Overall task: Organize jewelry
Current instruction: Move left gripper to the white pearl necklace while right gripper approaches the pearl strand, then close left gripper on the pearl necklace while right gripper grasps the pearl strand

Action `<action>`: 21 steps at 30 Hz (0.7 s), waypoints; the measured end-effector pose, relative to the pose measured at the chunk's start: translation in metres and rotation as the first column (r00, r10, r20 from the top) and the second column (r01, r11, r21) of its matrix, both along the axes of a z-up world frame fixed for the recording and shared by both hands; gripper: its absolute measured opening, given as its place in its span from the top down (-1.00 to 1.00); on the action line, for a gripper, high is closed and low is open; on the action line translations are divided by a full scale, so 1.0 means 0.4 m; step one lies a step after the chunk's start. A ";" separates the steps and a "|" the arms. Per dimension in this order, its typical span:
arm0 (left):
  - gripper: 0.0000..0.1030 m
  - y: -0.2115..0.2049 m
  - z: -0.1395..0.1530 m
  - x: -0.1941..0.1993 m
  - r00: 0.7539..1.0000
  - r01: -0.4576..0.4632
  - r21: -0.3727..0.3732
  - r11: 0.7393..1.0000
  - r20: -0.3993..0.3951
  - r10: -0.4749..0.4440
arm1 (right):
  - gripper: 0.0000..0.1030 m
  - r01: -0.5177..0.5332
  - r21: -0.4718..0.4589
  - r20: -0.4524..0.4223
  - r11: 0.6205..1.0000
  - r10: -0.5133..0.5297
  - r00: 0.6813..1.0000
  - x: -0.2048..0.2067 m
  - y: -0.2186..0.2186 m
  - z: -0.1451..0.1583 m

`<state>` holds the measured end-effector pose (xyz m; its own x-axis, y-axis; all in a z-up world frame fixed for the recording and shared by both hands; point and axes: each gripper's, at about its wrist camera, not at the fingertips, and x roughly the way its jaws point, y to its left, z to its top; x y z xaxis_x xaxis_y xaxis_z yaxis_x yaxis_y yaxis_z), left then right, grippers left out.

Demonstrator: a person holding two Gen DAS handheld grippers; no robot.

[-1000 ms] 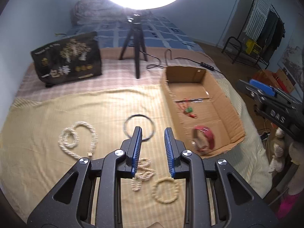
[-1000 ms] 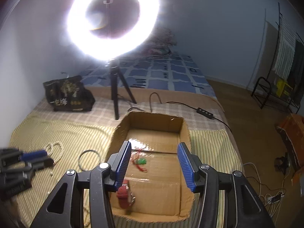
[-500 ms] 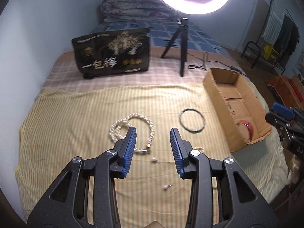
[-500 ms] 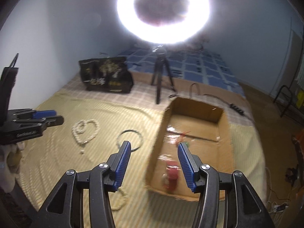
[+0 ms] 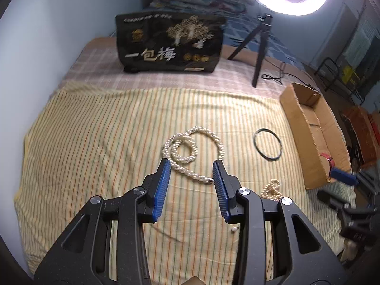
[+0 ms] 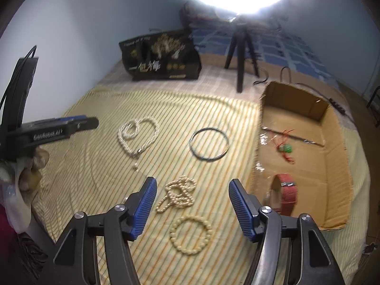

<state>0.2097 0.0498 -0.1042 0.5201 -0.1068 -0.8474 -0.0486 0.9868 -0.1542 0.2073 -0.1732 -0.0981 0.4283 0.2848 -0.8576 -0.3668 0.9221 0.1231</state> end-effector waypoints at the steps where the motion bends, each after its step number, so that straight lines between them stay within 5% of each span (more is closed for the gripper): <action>1: 0.28 0.011 -0.008 0.005 1.000 -0.015 -0.008 1.000 -0.011 0.015 | -0.34 -0.004 0.001 -0.009 1.000 0.004 1.000 -0.002 0.006 -0.005; 21: 0.28 0.045 -0.170 0.075 0.975 -0.122 -0.119 0.985 -0.202 0.096 | -0.43 0.047 0.071 -0.235 0.996 -0.029 0.972 0.083 0.048 -0.151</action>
<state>0.2397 0.0677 -0.1721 0.3606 -0.1748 -0.9162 -0.1963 0.9460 -0.2578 0.2405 -0.1541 -0.1584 0.2306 0.3399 -0.9117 -0.2842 0.9197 0.2710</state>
